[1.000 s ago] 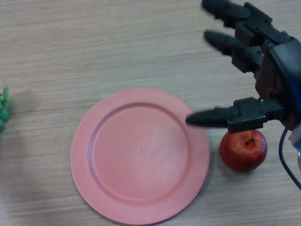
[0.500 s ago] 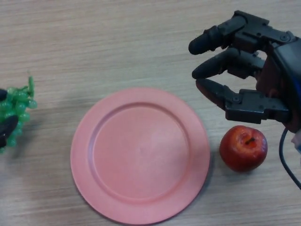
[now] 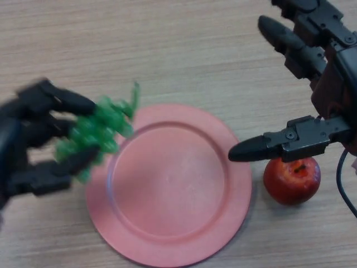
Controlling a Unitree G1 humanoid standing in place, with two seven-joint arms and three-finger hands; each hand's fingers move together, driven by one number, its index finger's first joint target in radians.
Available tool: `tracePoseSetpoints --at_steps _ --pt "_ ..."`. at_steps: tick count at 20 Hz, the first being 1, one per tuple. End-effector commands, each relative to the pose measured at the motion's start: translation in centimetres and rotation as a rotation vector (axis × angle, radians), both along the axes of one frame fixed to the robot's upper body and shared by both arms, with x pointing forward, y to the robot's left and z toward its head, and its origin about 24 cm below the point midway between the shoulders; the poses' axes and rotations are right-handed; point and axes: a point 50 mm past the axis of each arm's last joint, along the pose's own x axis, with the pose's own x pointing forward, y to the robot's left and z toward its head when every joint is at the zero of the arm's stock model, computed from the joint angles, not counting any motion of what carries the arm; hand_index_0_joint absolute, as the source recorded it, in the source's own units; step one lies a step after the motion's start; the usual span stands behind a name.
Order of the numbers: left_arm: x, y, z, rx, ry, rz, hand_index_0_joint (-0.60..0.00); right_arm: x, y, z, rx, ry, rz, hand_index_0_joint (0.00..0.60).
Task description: Pick up the green grapes and place it on the plate
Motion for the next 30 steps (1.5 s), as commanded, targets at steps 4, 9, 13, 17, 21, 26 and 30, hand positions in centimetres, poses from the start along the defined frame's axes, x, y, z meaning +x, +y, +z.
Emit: tracePoseSetpoints --at_steps 4,9,13,17,21,26,30 --pt "-2.0 -2.1 2.4 0.184 -0.148 -0.192 -0.600 -1.7 -0.7 2.8 0.023 -0.215 -0.018 0.000" --pt "-1.4 -2.3 2.6 0.194 -0.217 -0.167 -0.150 -1.8 -0.7 2.7 0.018 -0.215 -0.017 0.000" --pt "-1.3 -2.5 3.4 0.216 -0.251 -0.172 0.000 -1.7 -0.5 2.7 0.006 -0.212 -0.019 0.000" --pt "-1.2 -0.7 4.7 0.062 -0.347 -0.091 0.000 -1.8 -0.1 3.0 0.006 -0.228 -0.029 0.000" --pt "-1.4 2.5 6.5 -0.126 -0.471 0.019 0.000 -2.0 0.4 2.9 0.025 -0.232 -0.011 0.000" --pt "-0.7 4.9 6.5 -0.123 -0.451 0.198 0.000 -1.8 1.0 2.8 0.024 -0.233 0.013 0.000" --pt "-1.2 3.7 7.0 -0.127 -0.464 0.105 0.000 -1.6 0.8 2.9 0.012 -0.233 0.017 0.000"
